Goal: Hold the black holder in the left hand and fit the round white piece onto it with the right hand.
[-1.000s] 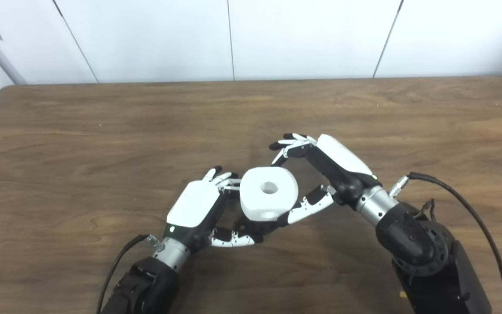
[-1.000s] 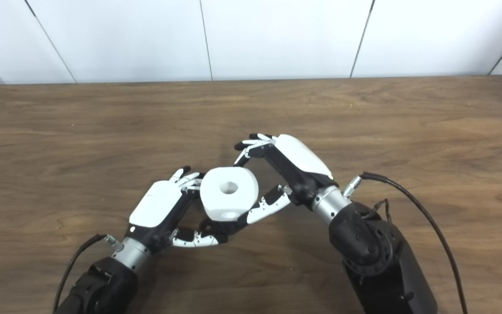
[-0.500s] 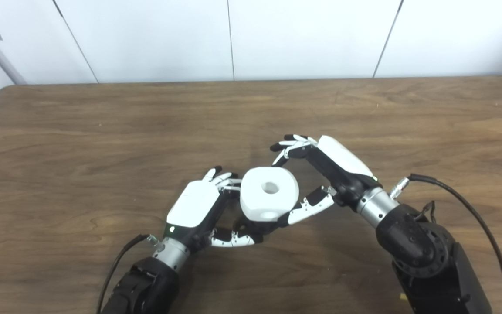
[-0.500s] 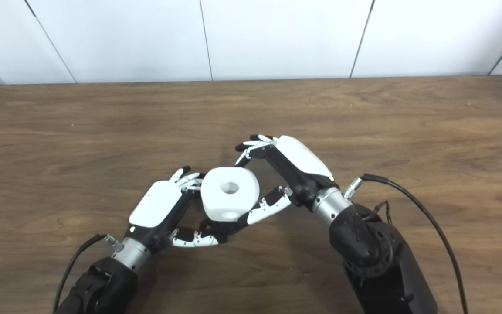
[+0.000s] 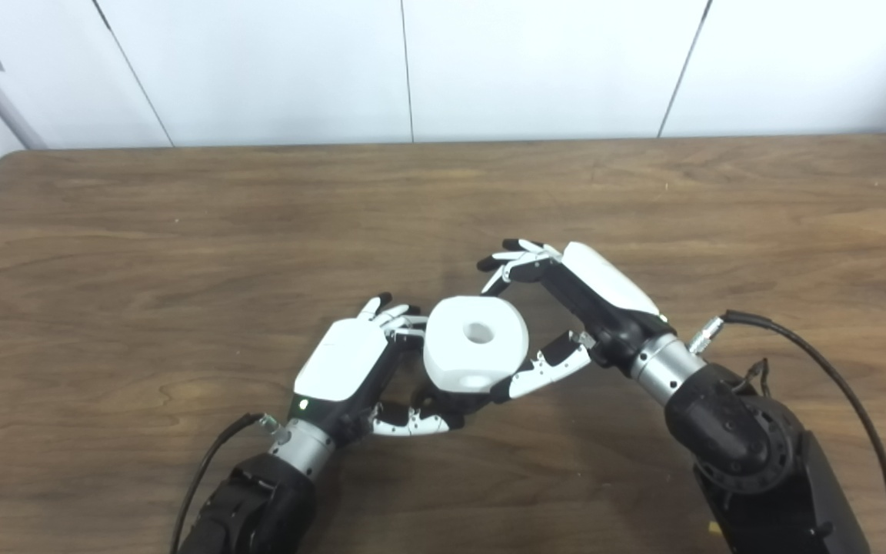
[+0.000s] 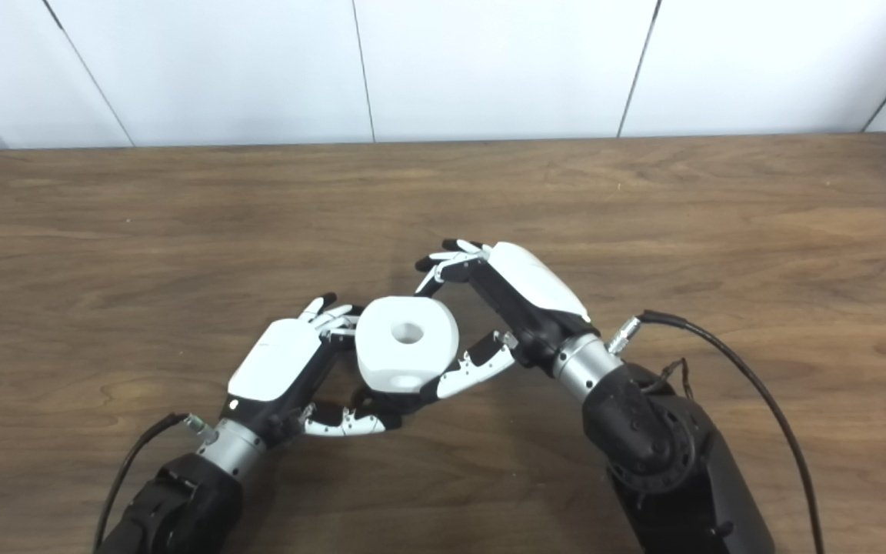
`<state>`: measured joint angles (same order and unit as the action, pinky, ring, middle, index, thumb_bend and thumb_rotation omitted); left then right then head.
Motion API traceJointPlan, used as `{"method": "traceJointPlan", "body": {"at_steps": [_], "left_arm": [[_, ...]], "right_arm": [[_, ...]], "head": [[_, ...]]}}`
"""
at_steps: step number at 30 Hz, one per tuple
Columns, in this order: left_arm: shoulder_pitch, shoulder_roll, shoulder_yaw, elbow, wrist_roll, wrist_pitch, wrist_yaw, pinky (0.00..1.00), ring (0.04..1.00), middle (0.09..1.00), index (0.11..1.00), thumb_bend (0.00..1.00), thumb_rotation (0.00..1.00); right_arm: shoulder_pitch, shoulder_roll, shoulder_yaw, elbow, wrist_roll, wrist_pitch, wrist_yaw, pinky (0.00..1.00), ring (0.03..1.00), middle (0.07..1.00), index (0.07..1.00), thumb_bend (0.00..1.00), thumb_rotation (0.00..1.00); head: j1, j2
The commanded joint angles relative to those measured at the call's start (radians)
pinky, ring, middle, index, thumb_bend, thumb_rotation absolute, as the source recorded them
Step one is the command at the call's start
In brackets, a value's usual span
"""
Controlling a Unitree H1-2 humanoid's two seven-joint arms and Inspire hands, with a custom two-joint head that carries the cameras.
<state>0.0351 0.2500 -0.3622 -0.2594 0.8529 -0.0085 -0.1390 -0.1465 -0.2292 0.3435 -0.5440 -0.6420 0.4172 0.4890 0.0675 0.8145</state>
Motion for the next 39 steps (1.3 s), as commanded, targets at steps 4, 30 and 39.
{"method": "traceJointPlan", "body": {"at_steps": [4,30,39], "left_arm": [[-0.007,0.011,-0.005,0.003,0.007,-0.009,-0.013,1.00,0.889,0.791,0.486,0.52,0.05],[-0.011,0.012,-0.005,0.010,0.010,-0.012,-0.012,1.00,0.889,0.793,0.487,0.52,0.05],[-0.013,0.012,-0.005,0.013,0.009,-0.011,-0.013,1.00,0.894,0.795,0.487,0.52,0.05]], "right_arm": [[-0.009,-0.009,0.004,-0.014,-0.002,-0.021,-0.004,1.00,0.957,0.834,0.482,0.52,0.13],[-0.012,-0.020,0.017,-0.019,-0.025,-0.028,0.003,1.00,0.953,0.829,0.485,0.53,0.14],[-0.022,-0.032,0.029,-0.018,-0.037,-0.017,0.015,1.00,0.963,0.852,0.493,0.52,0.15]], "head": [[0.000,0.001],[-0.003,-0.003],[-0.004,-0.005]]}}
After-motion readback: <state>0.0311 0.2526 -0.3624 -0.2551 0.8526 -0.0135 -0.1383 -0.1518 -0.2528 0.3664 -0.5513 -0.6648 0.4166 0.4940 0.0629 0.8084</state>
